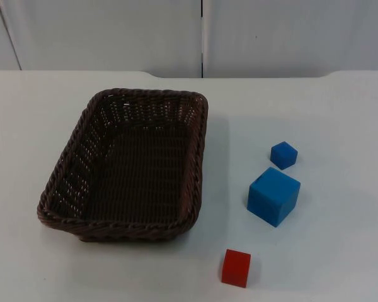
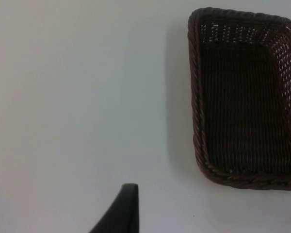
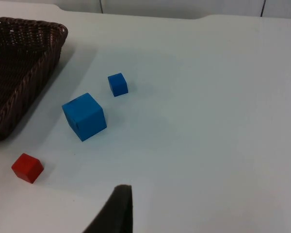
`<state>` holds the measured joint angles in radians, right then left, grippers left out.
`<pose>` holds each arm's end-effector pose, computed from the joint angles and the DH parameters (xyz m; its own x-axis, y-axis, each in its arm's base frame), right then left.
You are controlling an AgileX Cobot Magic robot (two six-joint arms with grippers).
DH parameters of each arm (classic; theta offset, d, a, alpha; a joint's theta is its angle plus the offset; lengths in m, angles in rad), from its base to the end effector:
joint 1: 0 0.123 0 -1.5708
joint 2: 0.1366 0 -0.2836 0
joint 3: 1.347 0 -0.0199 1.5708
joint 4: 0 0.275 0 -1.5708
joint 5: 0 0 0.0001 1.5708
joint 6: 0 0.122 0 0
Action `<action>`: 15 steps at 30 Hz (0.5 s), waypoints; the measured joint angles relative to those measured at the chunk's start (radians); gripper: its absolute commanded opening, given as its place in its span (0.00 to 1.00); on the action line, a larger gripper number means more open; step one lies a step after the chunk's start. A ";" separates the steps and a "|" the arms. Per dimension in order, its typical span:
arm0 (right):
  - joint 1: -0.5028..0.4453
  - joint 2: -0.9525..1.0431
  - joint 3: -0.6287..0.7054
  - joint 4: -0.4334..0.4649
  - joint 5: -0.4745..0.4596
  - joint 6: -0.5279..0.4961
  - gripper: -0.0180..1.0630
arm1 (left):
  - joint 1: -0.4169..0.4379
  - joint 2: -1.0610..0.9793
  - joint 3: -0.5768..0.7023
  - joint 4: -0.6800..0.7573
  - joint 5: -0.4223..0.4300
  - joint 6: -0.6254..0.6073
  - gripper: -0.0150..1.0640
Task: Pick up the basket with the left hand and place the largest block into the basket with the right hand.
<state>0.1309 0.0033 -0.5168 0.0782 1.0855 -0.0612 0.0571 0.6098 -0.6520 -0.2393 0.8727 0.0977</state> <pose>0.0410 0.0139 0.2777 -0.4561 -0.0849 -0.8859 -0.2022 0.9793 0.0103 0.1524 -0.0135 0.2908 -0.6685 -0.0952 -0.7376 0.0405 0.9856 -0.1639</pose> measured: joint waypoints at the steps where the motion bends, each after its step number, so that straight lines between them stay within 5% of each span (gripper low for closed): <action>1: 0.000 0.000 0.000 0.000 0.000 0.000 0.99 | 0.000 0.019 -0.002 0.000 -0.002 0.003 0.99; 15: 0.000 0.000 0.000 0.000 0.000 0.000 0.99 | 0.000 0.177 -0.006 -0.007 -0.069 0.024 0.99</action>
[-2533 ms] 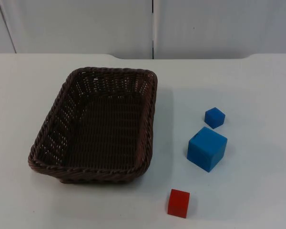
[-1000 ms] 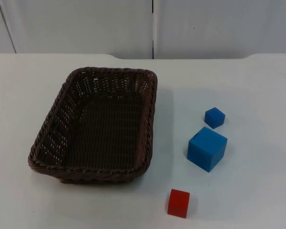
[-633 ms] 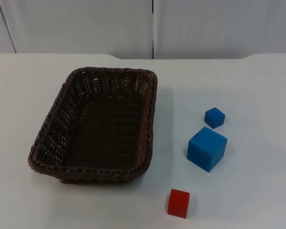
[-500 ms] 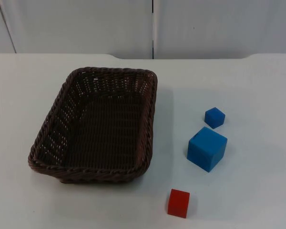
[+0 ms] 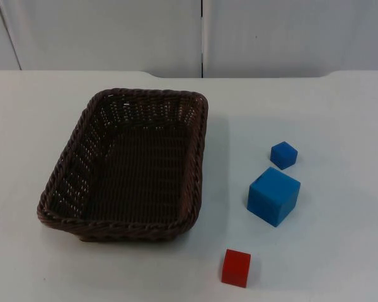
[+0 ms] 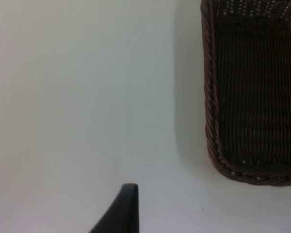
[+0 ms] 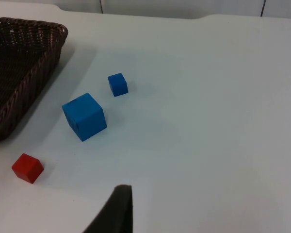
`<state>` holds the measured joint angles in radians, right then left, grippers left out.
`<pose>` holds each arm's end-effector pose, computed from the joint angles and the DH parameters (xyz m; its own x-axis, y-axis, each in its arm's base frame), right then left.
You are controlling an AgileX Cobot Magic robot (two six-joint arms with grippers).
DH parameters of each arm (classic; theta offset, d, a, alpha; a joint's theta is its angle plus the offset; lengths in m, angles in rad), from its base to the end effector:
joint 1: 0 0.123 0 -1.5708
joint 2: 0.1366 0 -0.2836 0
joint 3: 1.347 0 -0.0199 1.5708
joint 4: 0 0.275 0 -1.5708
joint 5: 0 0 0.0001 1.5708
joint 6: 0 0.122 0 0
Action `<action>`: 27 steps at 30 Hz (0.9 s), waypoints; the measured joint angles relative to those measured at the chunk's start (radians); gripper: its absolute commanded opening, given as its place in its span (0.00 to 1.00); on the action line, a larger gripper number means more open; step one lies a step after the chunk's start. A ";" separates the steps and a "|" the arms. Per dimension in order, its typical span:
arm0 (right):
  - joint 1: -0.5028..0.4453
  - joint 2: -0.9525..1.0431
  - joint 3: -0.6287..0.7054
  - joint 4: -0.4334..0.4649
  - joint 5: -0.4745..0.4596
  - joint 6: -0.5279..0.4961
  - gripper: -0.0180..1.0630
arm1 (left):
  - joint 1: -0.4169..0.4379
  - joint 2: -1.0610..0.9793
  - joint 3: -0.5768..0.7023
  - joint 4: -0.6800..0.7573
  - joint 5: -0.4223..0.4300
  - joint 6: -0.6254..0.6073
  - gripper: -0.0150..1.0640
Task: Pick up the basket with the left hand and place the largest block into the basket with the right hand.
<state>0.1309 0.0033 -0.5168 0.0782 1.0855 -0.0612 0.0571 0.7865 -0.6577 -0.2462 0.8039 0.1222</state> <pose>0.0410 0.0139 0.2777 -0.4561 -0.0849 -0.8859 -0.2022 0.9793 0.0103 0.1864 -0.0108 0.2689 -0.7391 -0.0920 -0.6673 0.0248 0.9862 -0.1634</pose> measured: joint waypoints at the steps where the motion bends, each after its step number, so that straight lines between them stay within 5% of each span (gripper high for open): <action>1: 0.000 0.000 0.000 0.000 0.000 0.000 0.99 | 0.000 0.000 0.000 0.000 0.000 0.000 0.99; 27: 0.000 0.000 0.000 0.000 -0.002 0.003 0.99 | 0.000 0.193 -0.002 -0.034 -0.141 0.049 0.99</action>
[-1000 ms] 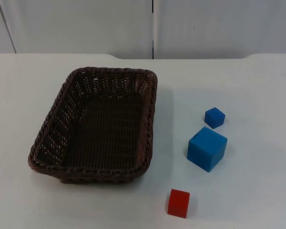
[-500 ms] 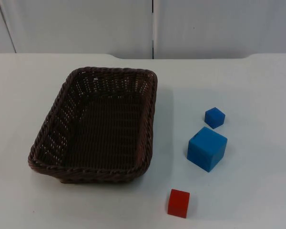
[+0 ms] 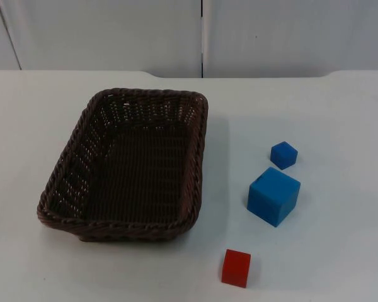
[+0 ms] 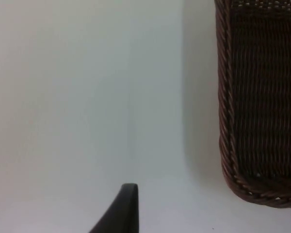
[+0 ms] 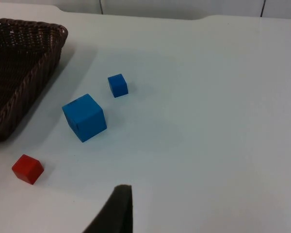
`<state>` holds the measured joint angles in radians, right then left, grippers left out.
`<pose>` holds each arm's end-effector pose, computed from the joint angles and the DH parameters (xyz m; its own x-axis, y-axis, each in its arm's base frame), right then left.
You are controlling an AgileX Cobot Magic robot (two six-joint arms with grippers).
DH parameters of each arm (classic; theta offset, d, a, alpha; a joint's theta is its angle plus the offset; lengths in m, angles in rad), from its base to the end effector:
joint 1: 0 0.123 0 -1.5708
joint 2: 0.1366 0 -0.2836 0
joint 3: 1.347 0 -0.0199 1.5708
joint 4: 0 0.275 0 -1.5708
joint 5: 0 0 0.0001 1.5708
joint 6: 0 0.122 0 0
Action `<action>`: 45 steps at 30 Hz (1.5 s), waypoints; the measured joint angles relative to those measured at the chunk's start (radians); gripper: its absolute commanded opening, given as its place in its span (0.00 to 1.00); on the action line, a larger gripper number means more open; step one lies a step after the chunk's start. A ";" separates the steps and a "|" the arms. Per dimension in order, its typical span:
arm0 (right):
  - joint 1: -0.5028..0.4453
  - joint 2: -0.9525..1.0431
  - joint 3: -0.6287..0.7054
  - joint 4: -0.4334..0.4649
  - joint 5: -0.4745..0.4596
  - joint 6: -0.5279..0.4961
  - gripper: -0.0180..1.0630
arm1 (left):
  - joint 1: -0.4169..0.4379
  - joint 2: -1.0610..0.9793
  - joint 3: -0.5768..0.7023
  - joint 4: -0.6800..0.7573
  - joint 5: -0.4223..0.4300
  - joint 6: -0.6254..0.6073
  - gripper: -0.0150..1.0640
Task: Pick up the basket with the left hand and place the largest block into the basket with the right hand.
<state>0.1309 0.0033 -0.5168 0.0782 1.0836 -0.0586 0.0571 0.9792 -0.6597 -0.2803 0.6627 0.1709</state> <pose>0.0411 0.0139 0.2779 -0.4550 -0.0820 -0.8867 -0.2009 0.9795 0.0125 0.2253 -0.0079 0.2414 -0.7685 -0.0955 -0.6327 0.0125 0.9864 -0.1640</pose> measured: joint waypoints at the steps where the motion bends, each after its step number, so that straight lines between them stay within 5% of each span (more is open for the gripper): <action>1: 0.000 0.000 0.000 0.000 0.000 0.000 0.99 | 0.000 0.010 -0.003 0.000 0.000 0.002 0.99; 25: 0.000 0.000 0.000 0.000 0.000 0.000 0.99 | -0.007 0.407 -0.227 -0.133 -0.017 0.104 0.99; 45: 0.000 -0.003 0.000 0.002 0.000 0.000 0.99 | -0.112 0.676 -0.417 -0.158 -0.052 0.129 0.97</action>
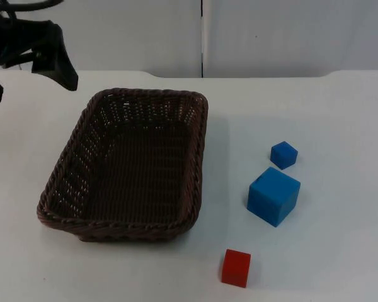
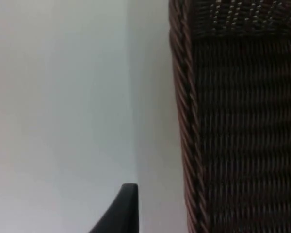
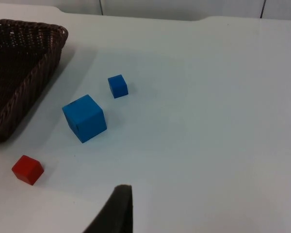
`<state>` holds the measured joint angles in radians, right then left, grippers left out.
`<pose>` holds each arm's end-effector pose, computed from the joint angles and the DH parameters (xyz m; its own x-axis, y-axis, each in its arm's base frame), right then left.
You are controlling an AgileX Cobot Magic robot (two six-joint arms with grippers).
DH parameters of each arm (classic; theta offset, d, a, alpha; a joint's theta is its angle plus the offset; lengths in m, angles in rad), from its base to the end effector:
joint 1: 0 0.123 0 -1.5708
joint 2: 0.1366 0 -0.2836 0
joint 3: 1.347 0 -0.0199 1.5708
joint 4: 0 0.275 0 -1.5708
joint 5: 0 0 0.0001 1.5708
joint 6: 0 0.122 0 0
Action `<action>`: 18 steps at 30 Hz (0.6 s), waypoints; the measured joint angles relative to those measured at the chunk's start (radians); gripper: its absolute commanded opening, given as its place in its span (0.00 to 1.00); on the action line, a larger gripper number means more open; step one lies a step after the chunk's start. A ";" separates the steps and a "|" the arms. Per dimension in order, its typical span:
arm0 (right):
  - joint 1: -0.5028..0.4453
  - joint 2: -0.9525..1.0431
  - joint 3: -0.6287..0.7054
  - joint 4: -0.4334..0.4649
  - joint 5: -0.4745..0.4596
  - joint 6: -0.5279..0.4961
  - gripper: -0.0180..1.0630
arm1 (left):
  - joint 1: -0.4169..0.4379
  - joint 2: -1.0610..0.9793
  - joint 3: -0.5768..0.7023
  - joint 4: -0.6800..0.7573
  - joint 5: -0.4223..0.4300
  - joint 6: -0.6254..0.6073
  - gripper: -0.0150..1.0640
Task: Pick up the basket with the left hand and place the largest block into the basket with the right hand.
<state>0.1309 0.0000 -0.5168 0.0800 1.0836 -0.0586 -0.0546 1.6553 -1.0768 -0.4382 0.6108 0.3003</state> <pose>0.0406 0.0140 0.2781 -0.4522 -0.0807 -0.8883 -0.2019 0.9793 0.0138 0.3700 -0.0500 0.1845 -0.8788 -0.0162 -0.4770 0.1146 0.9630 -0.2440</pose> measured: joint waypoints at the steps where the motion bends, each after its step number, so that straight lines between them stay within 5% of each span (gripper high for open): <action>1: 0.000 0.001 0.000 0.000 0.000 0.000 0.99 | 0.000 0.017 -0.008 0.000 -0.002 0.000 0.97; 18: 0.000 0.001 0.000 0.000 0.000 0.000 0.99 | 0.000 0.257 -0.088 -0.052 -0.006 0.077 0.97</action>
<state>0.1309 0.0012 -0.5168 0.0800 1.0836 -0.0586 -0.0546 1.9122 -1.1651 -0.4897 0.6043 0.3774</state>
